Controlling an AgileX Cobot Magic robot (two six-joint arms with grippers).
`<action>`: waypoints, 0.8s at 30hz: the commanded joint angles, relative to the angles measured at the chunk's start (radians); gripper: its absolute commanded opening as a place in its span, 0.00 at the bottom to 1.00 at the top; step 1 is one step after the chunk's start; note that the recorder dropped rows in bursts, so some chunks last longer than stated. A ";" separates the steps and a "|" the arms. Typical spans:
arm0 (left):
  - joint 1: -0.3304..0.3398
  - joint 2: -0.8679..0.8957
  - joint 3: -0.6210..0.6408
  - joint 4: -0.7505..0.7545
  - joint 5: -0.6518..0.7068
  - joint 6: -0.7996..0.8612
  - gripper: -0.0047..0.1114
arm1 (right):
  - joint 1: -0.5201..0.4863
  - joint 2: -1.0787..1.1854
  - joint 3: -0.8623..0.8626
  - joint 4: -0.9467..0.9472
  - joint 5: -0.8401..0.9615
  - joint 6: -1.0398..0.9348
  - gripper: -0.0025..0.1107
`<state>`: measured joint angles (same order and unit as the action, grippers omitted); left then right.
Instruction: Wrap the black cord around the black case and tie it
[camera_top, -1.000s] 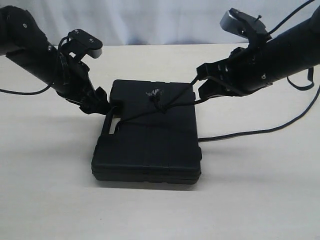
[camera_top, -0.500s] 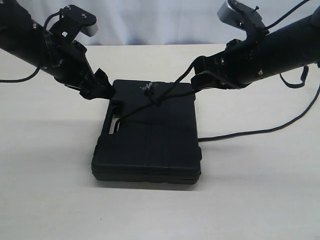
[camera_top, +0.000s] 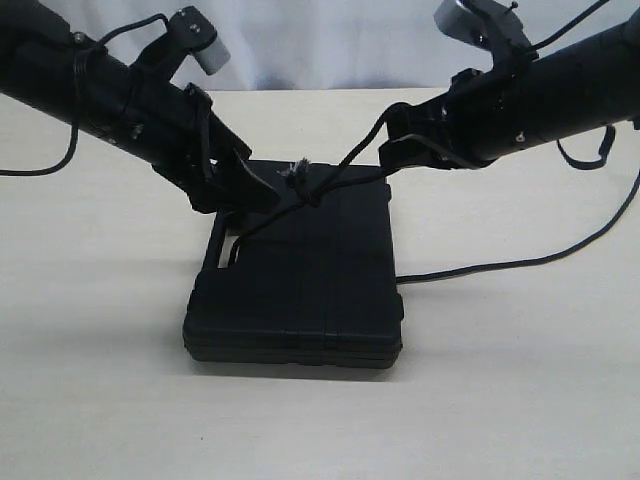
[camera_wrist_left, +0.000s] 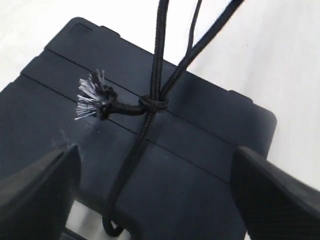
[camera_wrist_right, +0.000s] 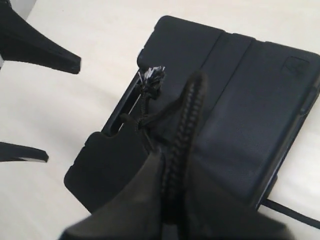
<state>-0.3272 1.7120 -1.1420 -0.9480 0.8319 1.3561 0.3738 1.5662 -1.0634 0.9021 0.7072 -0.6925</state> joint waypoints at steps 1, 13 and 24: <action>-0.065 0.030 0.001 -0.041 -0.071 0.094 0.69 | 0.001 -0.008 -0.007 0.123 0.002 -0.122 0.06; -0.214 0.145 0.001 -0.128 -0.400 0.244 0.55 | 0.001 -0.008 -0.007 0.162 0.000 -0.153 0.06; -0.214 0.145 0.001 -0.144 -0.398 0.232 0.04 | 0.001 -0.008 -0.007 0.162 0.000 -0.122 0.24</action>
<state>-0.5356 1.8566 -1.1420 -1.0763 0.4377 1.5977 0.3738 1.5662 -1.0665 1.0581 0.7072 -0.8225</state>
